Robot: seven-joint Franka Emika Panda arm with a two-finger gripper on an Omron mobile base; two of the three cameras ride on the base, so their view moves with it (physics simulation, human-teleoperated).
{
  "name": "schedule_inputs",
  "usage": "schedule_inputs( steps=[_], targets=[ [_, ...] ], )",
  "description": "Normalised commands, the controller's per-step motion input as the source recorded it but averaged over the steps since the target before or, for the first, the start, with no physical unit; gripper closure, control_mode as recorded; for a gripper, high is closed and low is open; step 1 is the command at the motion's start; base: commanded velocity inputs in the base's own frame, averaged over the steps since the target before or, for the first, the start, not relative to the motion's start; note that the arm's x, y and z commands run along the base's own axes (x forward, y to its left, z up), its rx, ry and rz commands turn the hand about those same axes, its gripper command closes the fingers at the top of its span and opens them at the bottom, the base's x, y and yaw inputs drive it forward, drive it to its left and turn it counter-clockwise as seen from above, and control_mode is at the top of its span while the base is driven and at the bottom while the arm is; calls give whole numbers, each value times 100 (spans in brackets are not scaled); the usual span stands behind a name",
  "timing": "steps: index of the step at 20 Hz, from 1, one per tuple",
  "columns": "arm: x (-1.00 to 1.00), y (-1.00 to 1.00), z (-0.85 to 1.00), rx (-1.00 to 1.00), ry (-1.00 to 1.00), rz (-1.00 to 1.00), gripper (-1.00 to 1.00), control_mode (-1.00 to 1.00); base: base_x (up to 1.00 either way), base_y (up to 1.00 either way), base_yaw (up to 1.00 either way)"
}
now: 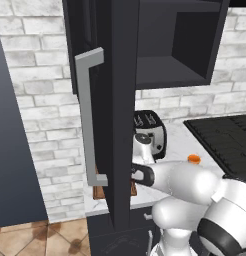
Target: Pick the bread, place it on the cutting board, pick the jam, place it on the counter, and close the cabinet.
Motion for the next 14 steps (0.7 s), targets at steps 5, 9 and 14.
schedule_inputs(
  steps=[5, 9, 14],
  targets=[
    [14, 1, -7, -1, 0, 0, 100, -100, 0, 0, 0],
    [7, 0, -9, 0, 0, 0, 100, -100, 0, 0, 0],
    [0, 1, -9, 0, 0, 0, -100, -100, 0, 0, 0]
  ],
)
